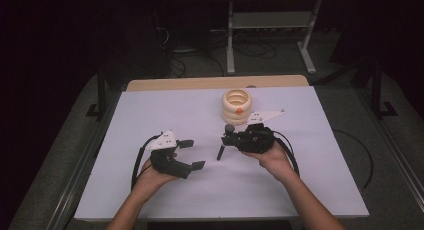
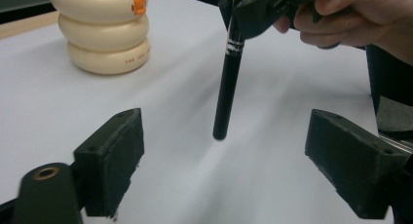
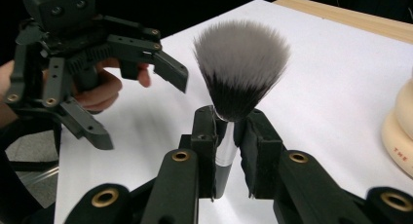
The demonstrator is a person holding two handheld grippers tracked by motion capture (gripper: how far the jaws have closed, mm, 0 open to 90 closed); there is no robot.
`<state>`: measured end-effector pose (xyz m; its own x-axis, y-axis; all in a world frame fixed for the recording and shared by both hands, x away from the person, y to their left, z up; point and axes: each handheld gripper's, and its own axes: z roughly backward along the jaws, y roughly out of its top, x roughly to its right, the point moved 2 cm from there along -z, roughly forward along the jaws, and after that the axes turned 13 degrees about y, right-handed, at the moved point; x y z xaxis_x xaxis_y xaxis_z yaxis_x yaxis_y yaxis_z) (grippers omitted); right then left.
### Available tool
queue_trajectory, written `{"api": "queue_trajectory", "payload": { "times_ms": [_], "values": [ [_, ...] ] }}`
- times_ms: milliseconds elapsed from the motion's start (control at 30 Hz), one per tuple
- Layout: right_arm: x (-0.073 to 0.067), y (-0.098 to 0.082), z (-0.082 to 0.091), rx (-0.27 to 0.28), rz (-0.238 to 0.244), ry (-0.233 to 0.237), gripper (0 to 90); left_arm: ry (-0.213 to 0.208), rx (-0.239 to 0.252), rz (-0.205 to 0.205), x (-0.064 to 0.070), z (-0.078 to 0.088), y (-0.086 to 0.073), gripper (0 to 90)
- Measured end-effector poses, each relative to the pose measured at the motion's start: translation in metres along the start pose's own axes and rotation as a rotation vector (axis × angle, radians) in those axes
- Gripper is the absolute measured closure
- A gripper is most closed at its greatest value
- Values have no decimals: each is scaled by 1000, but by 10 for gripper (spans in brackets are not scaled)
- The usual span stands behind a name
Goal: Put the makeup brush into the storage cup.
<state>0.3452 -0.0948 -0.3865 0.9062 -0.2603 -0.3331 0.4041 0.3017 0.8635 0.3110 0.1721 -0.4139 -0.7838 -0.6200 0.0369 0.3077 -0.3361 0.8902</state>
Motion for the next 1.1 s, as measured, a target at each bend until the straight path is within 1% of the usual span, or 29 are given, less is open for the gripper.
{"api": "queue_trajectory", "payload": {
  "times_ms": [67, 133, 167, 267, 300, 400, 433, 533, 567, 633, 667, 700, 733, 800, 833, 967, 1067, 1100],
  "values": [
    [0, 0, 1, -6, 0, -11, 759, 2, -9, -6, -1, 3, -3, 107],
    [0, 0, 2, -5, -2, -14, 759, 1, -10, 2, -2, 6, -6, 101],
    [1, 1, 4, -3, 6, -22, 759, 9, -5, 12, -3, 10, -9, 101],
    [1, 2, 6, -5, 7, -26, 759, 15, -1, 19, -4, 14, -11, 101],
    [2, 3, 8, -1, 15, -35, 759, 18, 8, 26, -5, 18, -14, 101],
    [3, 4, 10, -4, 8, -44, 759, 23, 9, 30, -8, 22, -17, 101],
    [5, 5, 12, -4, 13, -53, 759, 30, 12, 37, -10, 26, -19, 101],
    [5, 7, 14, -5, 11, -56, 760, 36, 18, 41, -11, 29, -20, 101],
    [6, 8, 15, -1, 20, -62, 760, 40, 23, 47, -12, 33, -21, 101],
    [6, 10, 17, -3, 15, -66, 760, 45, 23, 46, -14, 36, -23, 101],
    [7, 11, 17, 5, 22, -70, 759, 45, 23, 46, -14, 36, -23, 101],
    [8, 13, 18, 2, 20, -67, 759, 47, 27, 60, -14, 38, -25, 101],
    [9, 14, 18, 7, 24, -70, 759, 49, 29, 65, -15, 40, -27, 101],
    [9, 16, 18, 0, 24, -70, 759, 51, 33, 73, -15, 41, -27, 101],
    [10, 19, 19, -5, 32, -77, 759, 61, 44, 82, -15, 44, -29, 103],
    [14, 23, 18, -3, 31, -76, 759, 75, 42, 84, -15, 48, -32, 104],
    [16, 26, 18, -3, 30, -84, 759, 81, 34, 79, -16, 49, -33, 104],
    [16, 28, 18, -2, 31, -83, 759, 91, 30, 82, -17, 49, -33, 104]
  ]
}}
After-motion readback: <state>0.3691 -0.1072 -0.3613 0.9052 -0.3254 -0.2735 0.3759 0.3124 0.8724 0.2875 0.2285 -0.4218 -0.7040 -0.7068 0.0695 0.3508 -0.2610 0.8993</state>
